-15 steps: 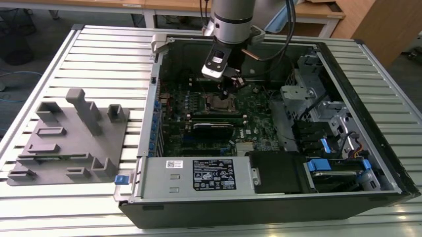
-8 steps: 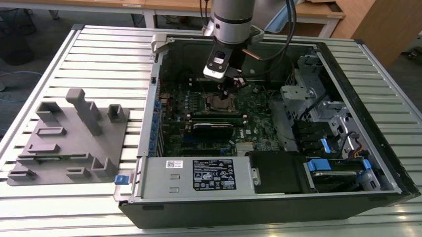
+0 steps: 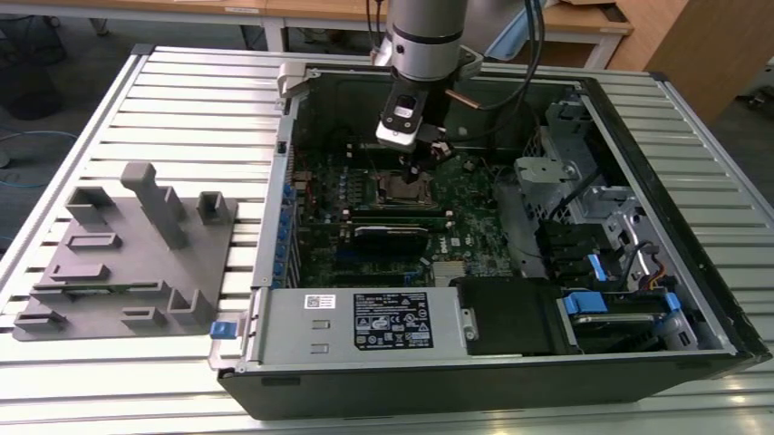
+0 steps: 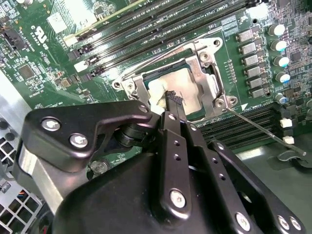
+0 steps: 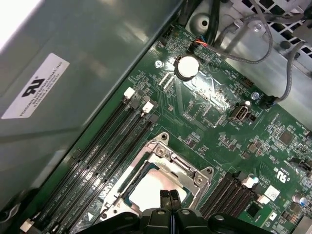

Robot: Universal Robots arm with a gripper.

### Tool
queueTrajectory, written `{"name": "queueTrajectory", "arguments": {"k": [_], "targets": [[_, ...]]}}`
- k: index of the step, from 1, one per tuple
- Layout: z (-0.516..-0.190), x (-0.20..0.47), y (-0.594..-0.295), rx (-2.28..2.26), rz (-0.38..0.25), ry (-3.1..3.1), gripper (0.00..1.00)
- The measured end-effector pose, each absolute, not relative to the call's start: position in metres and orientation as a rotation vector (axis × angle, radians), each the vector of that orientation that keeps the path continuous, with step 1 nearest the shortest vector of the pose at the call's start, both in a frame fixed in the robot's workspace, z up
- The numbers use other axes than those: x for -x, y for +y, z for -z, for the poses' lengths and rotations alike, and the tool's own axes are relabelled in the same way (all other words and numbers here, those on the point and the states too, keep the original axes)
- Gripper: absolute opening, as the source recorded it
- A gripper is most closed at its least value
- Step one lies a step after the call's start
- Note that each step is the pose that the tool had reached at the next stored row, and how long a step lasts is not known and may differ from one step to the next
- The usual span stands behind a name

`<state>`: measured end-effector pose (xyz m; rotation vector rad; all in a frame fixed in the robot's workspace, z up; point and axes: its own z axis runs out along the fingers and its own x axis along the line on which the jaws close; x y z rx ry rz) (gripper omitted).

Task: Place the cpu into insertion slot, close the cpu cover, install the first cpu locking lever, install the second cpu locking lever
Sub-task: 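Close the cpu cover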

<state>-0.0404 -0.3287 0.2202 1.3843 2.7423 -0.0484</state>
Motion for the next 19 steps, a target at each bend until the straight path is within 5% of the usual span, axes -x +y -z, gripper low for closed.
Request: {"name": "queueTrajectory", "arguments": {"k": [19], "targets": [[-0.2176,0.0404,-0.3287,-0.947,0.04,2.915,0.11]]}}
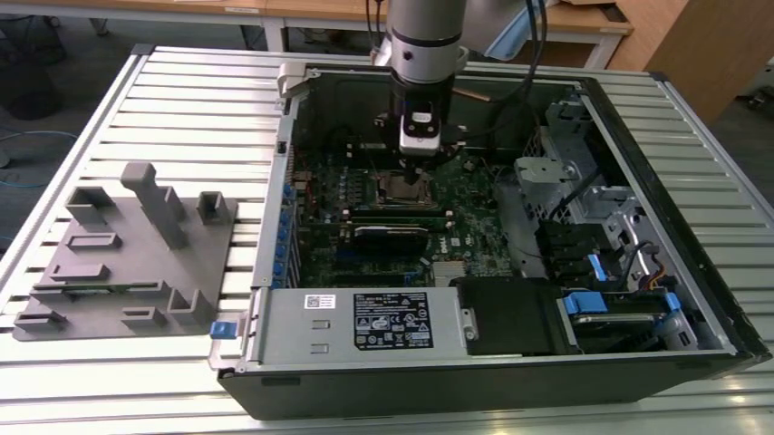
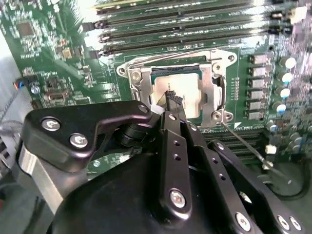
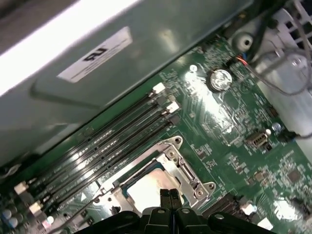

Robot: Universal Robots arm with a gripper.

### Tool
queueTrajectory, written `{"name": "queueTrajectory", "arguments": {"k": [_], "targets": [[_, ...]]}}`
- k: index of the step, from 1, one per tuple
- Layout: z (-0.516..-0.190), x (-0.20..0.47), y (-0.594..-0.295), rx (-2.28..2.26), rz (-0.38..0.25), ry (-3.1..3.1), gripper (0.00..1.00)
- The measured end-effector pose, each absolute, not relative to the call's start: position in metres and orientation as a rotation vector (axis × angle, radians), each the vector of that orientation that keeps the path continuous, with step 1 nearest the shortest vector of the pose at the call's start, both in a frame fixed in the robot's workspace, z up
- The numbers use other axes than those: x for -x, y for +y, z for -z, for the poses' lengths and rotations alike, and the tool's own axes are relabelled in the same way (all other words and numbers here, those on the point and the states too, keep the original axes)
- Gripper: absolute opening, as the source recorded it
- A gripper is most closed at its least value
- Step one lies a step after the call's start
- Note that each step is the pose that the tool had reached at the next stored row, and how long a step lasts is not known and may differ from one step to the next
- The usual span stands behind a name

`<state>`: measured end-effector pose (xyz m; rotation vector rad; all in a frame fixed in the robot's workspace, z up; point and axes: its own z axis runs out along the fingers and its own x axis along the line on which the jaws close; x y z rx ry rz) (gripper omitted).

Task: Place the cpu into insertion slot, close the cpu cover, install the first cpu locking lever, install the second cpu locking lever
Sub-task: 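Close the cpu cover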

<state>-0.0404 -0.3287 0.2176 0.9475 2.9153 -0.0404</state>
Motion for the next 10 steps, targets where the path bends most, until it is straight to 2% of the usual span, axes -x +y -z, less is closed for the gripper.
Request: {"name": "queueTrajectory", "arguments": {"k": [10], "targets": [[-0.2168,0.0404,-0.3287,-0.677,0.035,2.986,0.11]]}}
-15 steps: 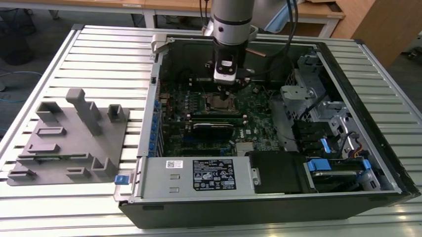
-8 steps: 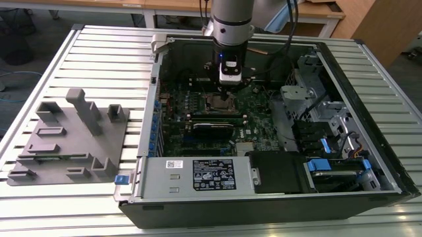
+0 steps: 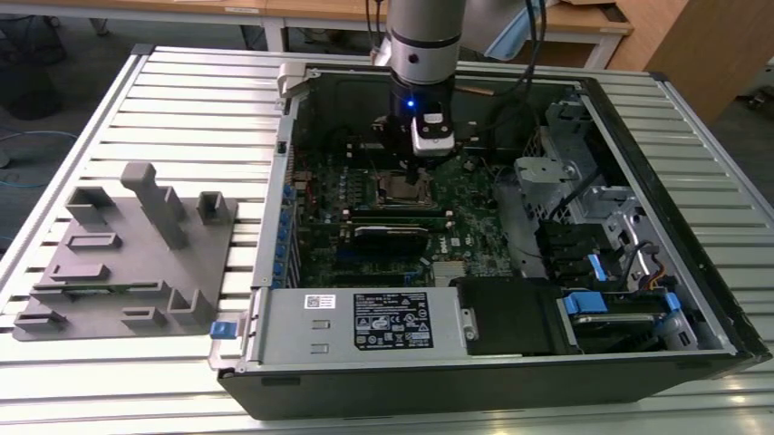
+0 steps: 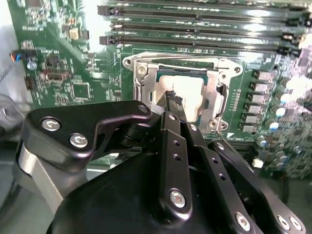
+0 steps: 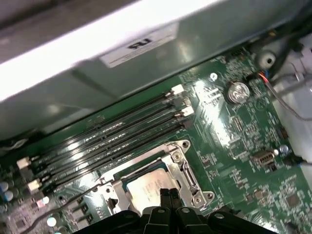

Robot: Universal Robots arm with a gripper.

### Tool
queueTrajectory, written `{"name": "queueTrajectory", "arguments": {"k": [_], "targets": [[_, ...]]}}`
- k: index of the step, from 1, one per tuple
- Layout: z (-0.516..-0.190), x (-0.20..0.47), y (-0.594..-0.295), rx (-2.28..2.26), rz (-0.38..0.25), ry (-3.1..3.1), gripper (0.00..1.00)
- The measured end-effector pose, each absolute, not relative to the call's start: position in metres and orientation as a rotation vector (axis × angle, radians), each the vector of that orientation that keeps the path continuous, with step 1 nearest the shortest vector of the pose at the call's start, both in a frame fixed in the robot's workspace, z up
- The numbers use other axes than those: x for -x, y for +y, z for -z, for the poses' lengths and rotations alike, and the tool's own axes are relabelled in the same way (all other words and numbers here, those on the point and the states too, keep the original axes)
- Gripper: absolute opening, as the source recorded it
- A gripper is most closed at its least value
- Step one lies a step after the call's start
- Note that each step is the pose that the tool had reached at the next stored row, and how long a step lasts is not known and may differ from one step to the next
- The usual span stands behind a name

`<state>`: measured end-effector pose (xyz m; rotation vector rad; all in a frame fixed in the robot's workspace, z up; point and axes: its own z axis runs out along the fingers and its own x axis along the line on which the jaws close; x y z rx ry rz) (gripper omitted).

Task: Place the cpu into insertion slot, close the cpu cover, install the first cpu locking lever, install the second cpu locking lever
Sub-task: 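Close the cpu cover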

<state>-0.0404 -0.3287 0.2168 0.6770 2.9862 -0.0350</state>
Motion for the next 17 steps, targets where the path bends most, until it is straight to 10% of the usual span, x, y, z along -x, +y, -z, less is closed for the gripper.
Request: {"name": "queueTrajectory", "arguments": {"k": [17], "targets": [[-0.2156,0.0408,-0.3287,-0.331,0.025,3.042,0.11]]}}
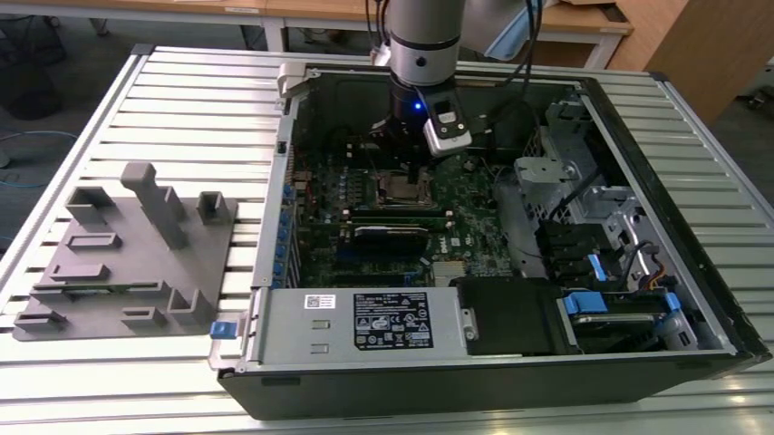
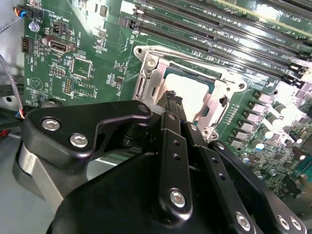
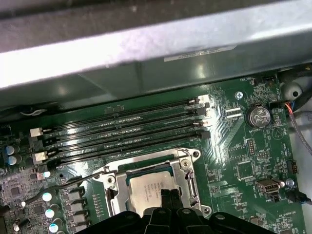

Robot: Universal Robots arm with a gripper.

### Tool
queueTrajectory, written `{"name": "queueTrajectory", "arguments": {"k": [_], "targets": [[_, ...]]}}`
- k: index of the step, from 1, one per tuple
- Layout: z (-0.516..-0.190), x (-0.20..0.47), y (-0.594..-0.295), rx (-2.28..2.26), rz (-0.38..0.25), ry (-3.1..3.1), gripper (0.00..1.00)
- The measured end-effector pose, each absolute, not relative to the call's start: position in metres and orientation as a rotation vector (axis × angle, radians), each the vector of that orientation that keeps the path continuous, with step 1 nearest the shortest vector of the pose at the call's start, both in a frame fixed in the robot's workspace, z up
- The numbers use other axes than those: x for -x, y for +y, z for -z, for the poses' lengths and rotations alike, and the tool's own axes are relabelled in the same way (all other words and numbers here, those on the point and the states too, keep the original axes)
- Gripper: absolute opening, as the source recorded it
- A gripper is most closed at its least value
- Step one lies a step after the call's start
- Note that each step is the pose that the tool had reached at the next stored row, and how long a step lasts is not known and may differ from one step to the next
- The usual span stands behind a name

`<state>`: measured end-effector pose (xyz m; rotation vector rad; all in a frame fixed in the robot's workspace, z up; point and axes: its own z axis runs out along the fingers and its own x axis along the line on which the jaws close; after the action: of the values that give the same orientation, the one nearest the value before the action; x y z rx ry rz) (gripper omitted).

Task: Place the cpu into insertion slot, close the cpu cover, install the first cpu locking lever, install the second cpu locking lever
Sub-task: 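Close the cpu cover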

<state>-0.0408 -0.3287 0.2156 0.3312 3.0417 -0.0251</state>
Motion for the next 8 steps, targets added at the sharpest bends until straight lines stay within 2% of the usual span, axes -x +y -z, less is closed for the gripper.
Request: {"name": "queueTrajectory", "arguments": {"k": [8], "targets": [[-0.2151,0.0404,-0.3287,-0.334,0.028,3.073,0.11]]}}
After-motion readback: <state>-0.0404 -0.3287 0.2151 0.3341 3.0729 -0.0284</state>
